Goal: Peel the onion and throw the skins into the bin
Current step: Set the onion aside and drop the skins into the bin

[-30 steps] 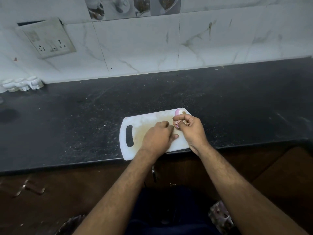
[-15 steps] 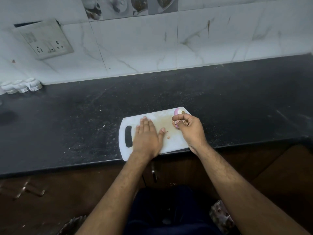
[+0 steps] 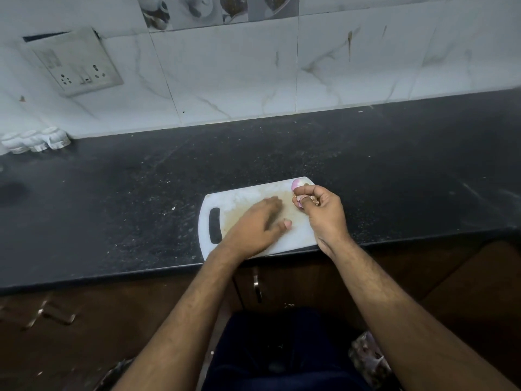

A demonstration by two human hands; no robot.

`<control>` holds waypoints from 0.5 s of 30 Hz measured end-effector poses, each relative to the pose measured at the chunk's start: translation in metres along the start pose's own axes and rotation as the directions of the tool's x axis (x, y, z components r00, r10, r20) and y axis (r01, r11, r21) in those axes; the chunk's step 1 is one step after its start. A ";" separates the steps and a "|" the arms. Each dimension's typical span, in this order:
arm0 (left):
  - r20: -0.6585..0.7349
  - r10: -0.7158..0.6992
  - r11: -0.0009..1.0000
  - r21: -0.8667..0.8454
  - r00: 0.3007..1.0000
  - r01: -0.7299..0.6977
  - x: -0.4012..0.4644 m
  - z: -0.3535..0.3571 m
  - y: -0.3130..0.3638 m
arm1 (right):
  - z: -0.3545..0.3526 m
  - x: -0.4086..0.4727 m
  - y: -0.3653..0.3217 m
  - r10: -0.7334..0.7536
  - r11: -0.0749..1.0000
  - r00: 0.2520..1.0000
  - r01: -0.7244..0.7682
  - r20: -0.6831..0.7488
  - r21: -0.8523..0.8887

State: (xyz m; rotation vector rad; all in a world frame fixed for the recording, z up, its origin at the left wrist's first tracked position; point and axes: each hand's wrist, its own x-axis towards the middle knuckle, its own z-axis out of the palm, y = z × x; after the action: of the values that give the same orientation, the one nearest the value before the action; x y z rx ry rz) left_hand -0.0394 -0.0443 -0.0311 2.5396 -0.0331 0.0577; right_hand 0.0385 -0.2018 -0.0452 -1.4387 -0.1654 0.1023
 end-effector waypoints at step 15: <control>-0.171 0.092 0.967 -0.221 0.981 -0.129 0.031 0.003 -0.017 | -0.003 -0.004 -0.002 -0.001 0.999 1.000 0.001 -0.008 -0.047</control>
State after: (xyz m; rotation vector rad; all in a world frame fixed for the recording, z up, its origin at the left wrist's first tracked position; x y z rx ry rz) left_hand -0.0080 -0.0323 -0.0413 2.2900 -0.1124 0.2856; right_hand 0.0353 -0.2053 -0.0441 -1.4852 -0.1629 0.0925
